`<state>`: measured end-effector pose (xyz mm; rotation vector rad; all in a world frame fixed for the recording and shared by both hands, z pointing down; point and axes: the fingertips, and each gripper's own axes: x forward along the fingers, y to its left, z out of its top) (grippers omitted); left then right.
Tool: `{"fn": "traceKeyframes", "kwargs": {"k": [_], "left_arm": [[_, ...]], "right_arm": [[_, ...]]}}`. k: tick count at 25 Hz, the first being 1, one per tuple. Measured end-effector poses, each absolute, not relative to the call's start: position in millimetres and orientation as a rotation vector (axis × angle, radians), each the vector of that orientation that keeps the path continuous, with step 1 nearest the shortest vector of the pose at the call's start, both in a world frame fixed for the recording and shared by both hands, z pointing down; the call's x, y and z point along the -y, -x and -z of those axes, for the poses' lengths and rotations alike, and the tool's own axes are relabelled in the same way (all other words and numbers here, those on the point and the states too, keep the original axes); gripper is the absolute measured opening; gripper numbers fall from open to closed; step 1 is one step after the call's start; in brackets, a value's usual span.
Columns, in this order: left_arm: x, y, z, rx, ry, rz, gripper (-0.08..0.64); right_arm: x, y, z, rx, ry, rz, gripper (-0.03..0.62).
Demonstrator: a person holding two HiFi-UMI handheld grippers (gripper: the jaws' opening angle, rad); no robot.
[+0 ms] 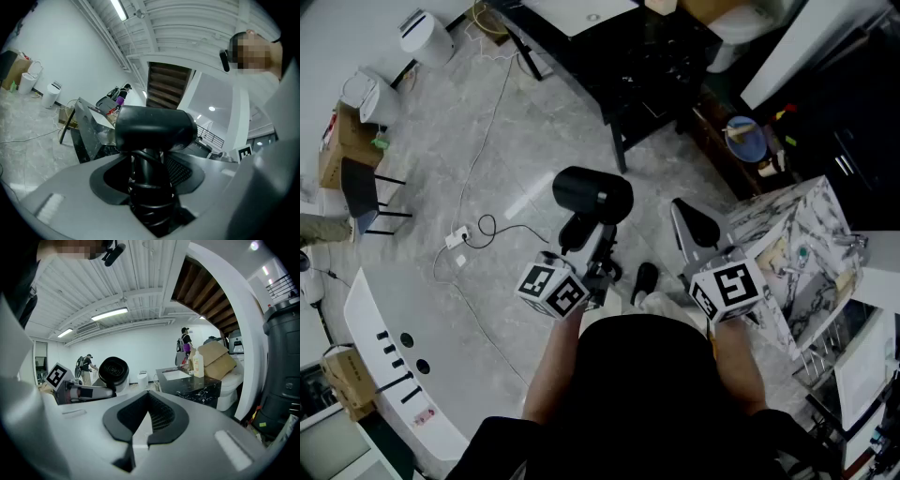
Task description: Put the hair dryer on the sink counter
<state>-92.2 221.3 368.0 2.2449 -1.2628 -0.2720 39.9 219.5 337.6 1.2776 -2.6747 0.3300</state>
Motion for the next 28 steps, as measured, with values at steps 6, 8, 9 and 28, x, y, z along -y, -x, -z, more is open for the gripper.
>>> {"fn": "traceKeyframes", "kwargs": {"k": [6,8,9,28], "left_arm": [[-244.0,85.7,-363.1,1.276,-2.241,0.271,0.213],[-250.8,87.3,-365.2,1.291,-2.231,0.268,0.213],[-252.8,87.4,-366.1,1.298,-2.227,0.267,0.213],[-260.5,85.6,-347.7,1.338,-2.256,0.257,0.213]], "right_arm": [[-236.7,-42.1,-338.9,2.689,-1.233,-0.325,0.008],[-242.1,-41.8,-340.8,2.681,-1.218,-0.318,0.008],[-244.1,-42.7,-341.6,2.68,-1.214,-0.318,0.006],[-259.1,-50.3,-330.3,2.738,-1.201,-0.346,0.009]]}}
